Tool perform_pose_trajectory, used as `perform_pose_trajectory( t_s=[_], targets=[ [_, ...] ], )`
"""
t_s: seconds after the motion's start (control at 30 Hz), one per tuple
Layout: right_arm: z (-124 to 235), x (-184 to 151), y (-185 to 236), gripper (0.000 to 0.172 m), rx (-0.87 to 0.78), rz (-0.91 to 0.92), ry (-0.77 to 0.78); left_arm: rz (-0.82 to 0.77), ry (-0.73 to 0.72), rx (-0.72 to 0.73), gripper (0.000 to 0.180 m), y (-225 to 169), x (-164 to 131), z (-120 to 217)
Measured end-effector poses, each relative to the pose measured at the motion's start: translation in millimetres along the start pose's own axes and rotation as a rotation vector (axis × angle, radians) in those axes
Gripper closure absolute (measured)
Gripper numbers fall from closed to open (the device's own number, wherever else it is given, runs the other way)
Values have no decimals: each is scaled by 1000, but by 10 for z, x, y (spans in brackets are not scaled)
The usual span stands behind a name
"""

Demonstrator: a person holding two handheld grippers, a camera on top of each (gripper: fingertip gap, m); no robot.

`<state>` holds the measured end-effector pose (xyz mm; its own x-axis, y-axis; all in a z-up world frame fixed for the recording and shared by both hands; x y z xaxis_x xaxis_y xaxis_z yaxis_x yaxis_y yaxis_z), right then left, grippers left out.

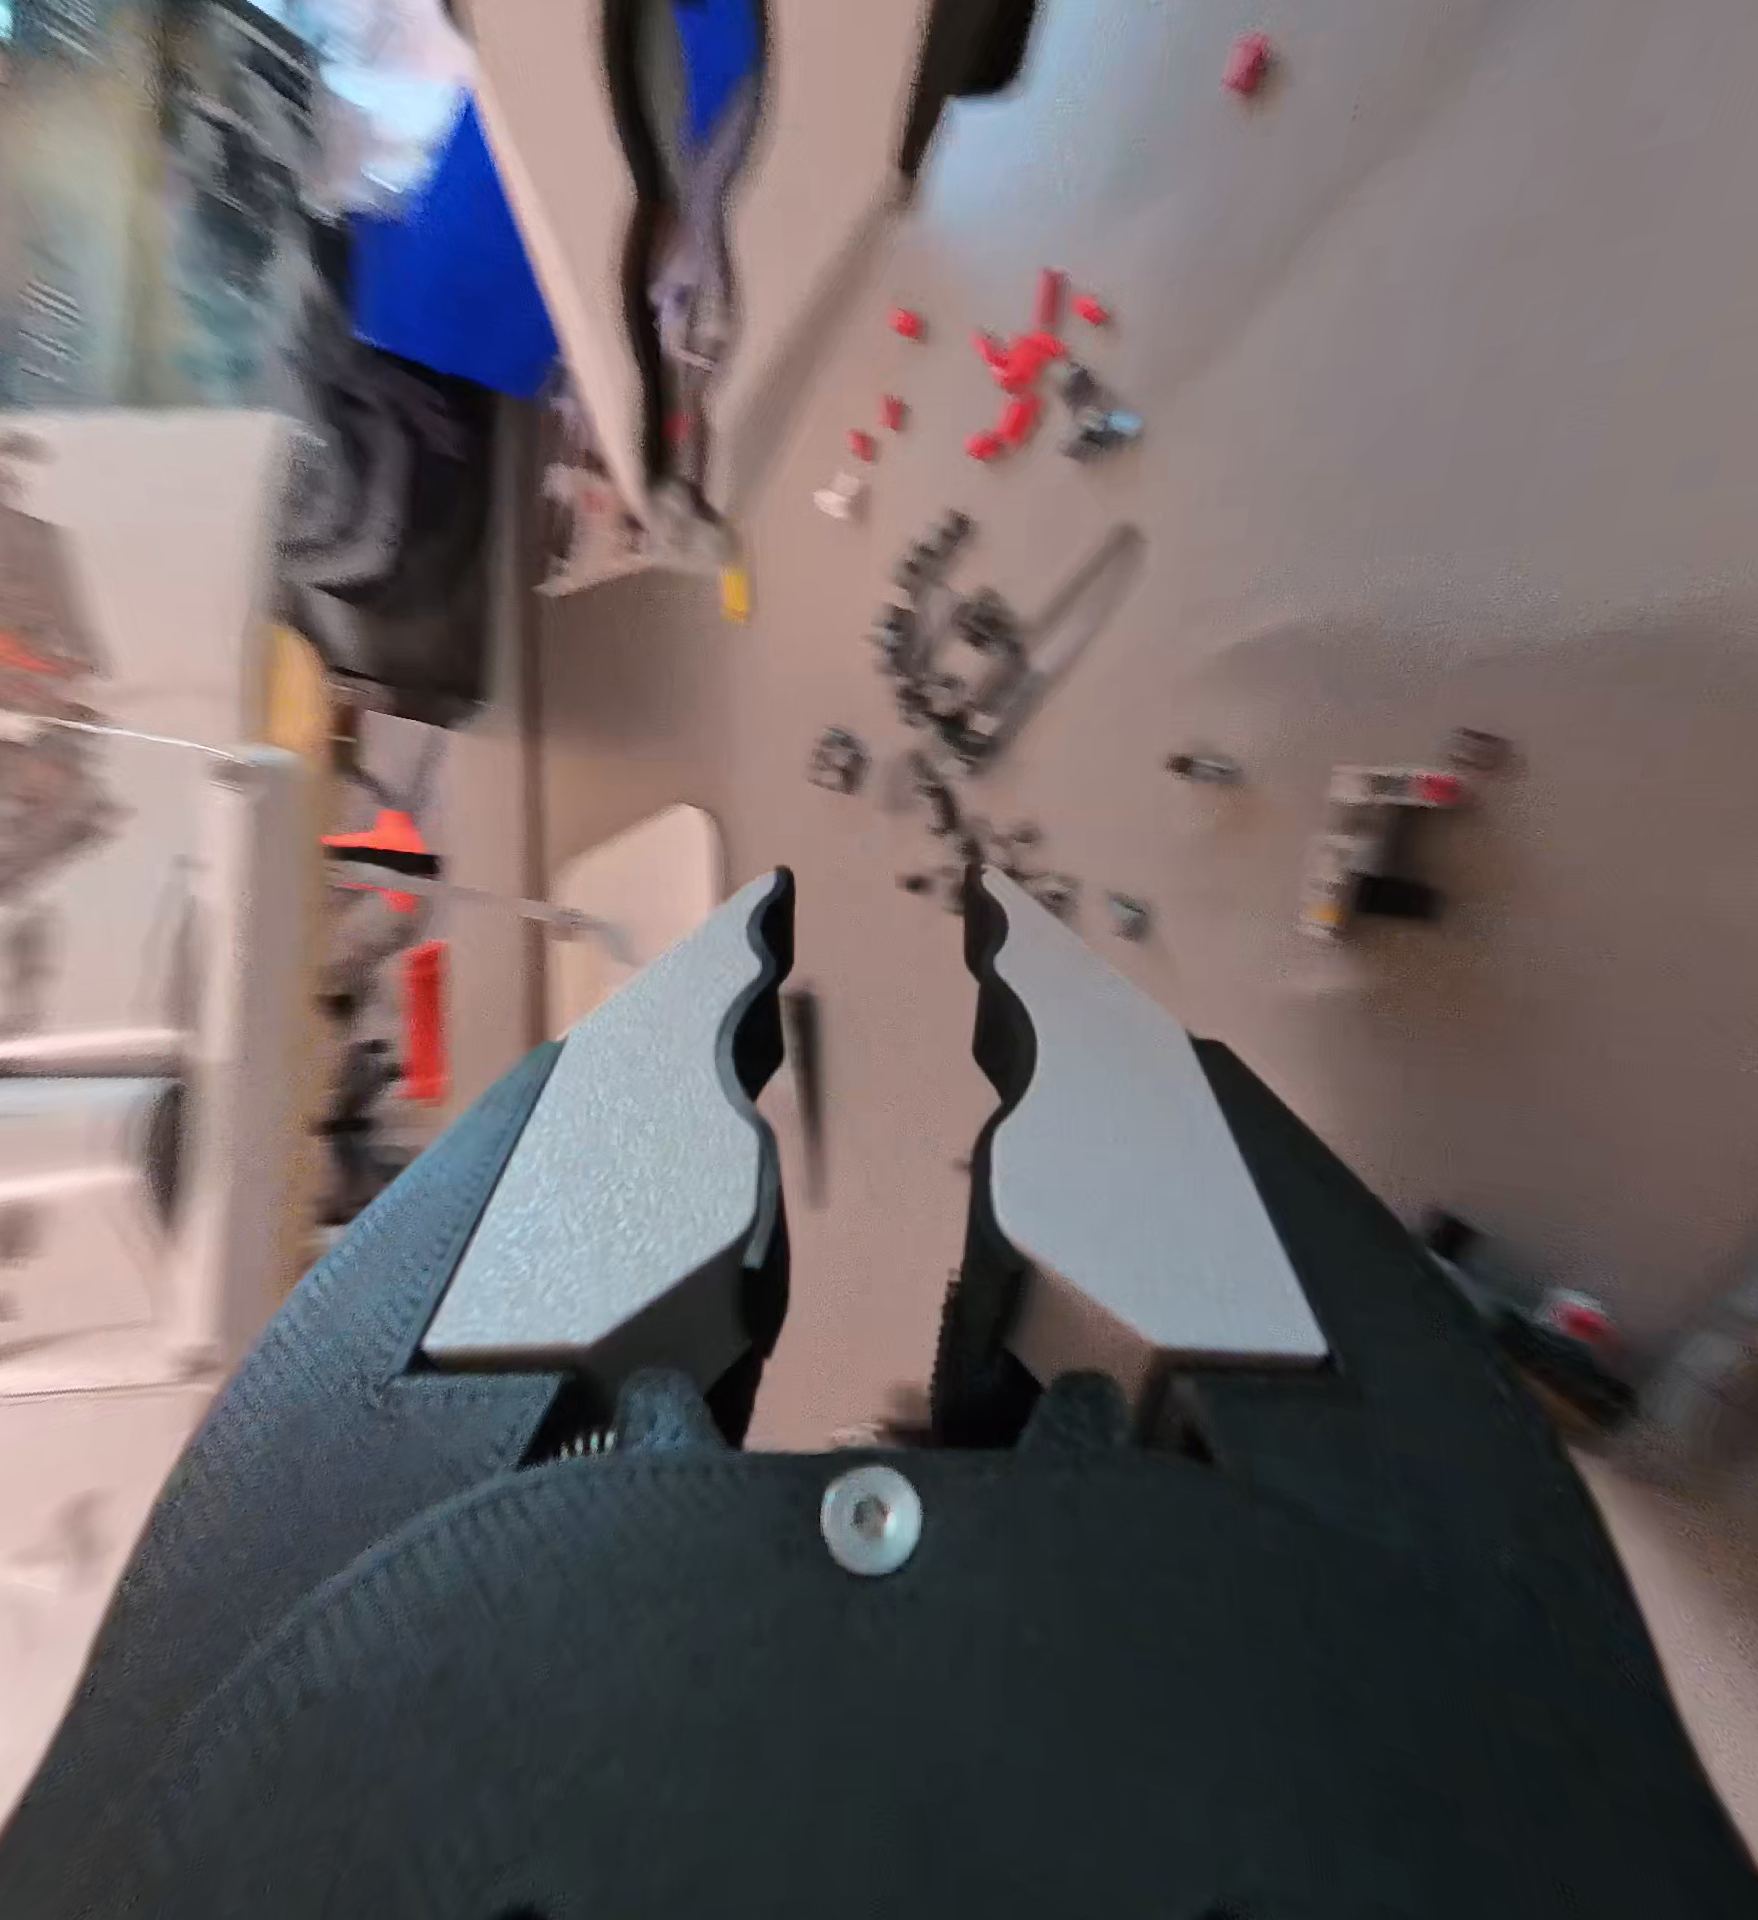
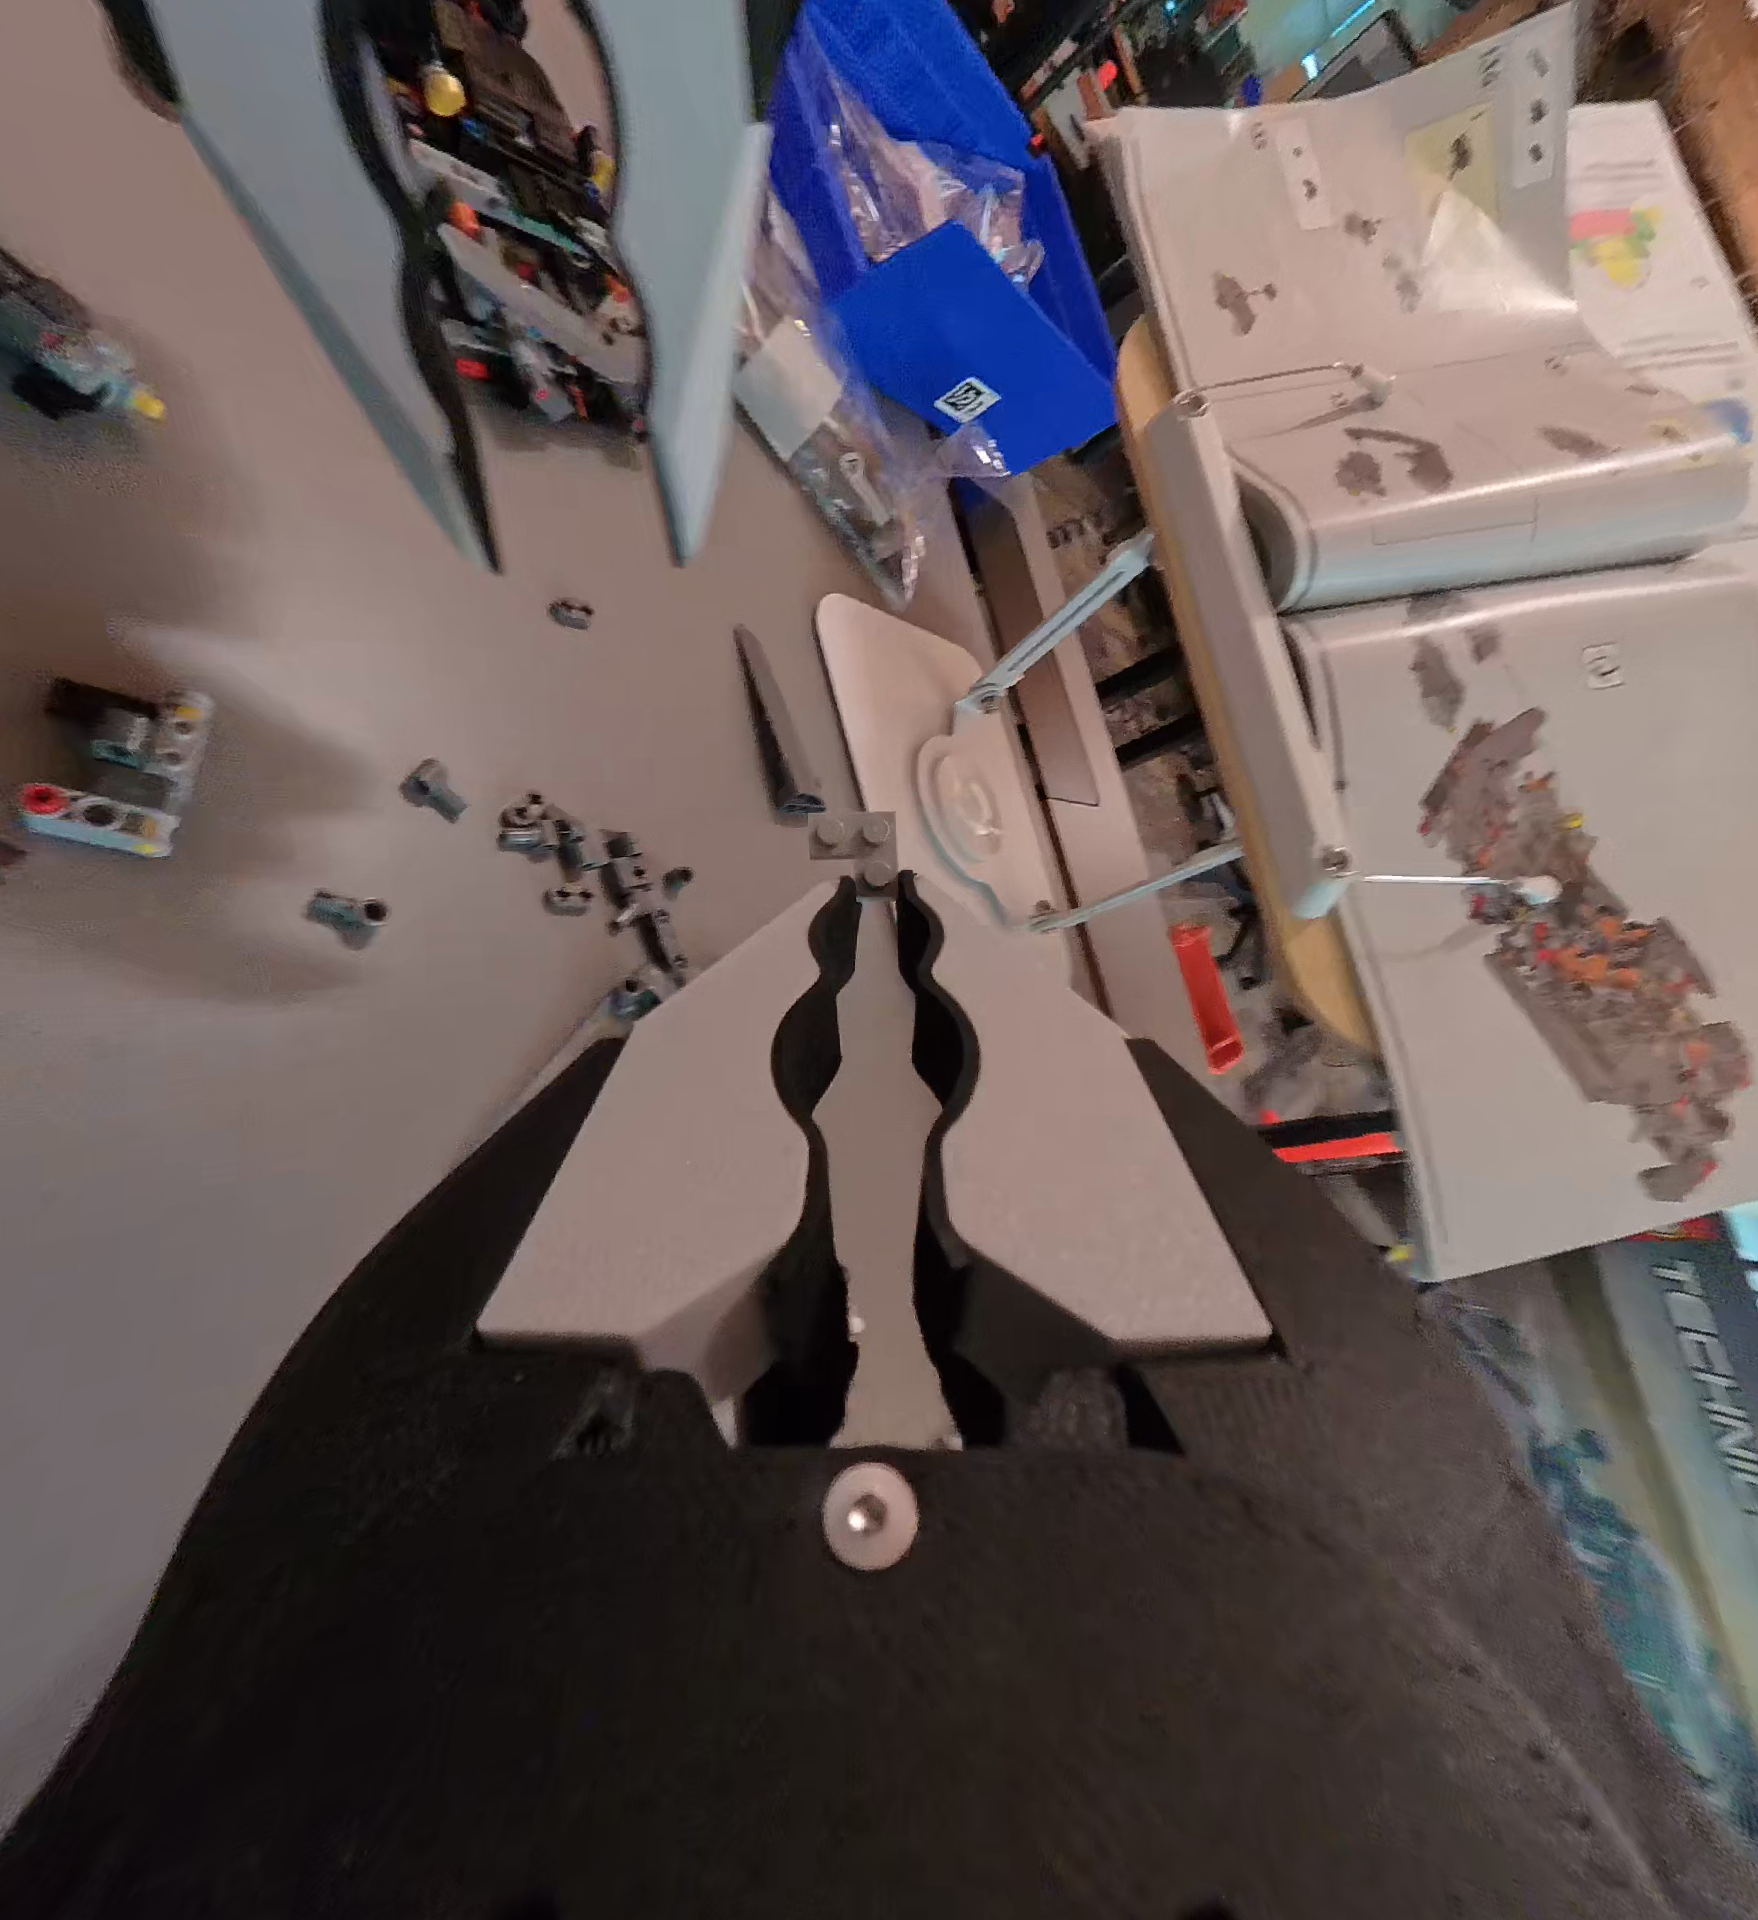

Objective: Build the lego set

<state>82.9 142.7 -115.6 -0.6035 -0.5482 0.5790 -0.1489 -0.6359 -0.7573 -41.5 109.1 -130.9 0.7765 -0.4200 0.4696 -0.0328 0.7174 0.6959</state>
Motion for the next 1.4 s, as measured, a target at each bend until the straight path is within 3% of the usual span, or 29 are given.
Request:
perform_pose_trajectory(
  t_s=[0.2,0.5,0.67,0.83,1.07,1.4],
  targets=[
    [-37,-100,301,167,85,-86,-7,165,7,-212,137,-687,-316,-73],
    [-135,-131,574,168,152,-164,0,194,-51,-308,145,-847,-338,-253],
    [-176,-145,593,168,161,-176,-2,206,-66,-357,163,-871,-337,-294],
    [-193,-157,620,167,177,-181,-5,218,-73,-364,174,-883,-323,-338],
    [-157,-151,673,167,218,-202,-4,223,-60,-341,175,-894,-282,-362],
    [-158,-87,982,167,495,-328,104,251,29,-239,175,-933,-145,-431]
  ],
)
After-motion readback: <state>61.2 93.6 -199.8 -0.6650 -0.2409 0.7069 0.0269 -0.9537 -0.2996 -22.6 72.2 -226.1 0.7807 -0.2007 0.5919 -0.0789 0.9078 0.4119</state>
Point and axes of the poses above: each gripper's, where its closed fingertips meet, z back along the fingers, x out of its top, y = z × x across the jaws, the point moved 5 cm from there along z, back along the fingers, and after that the axes turned 5 degrees about -y, right-handed, at the moved point
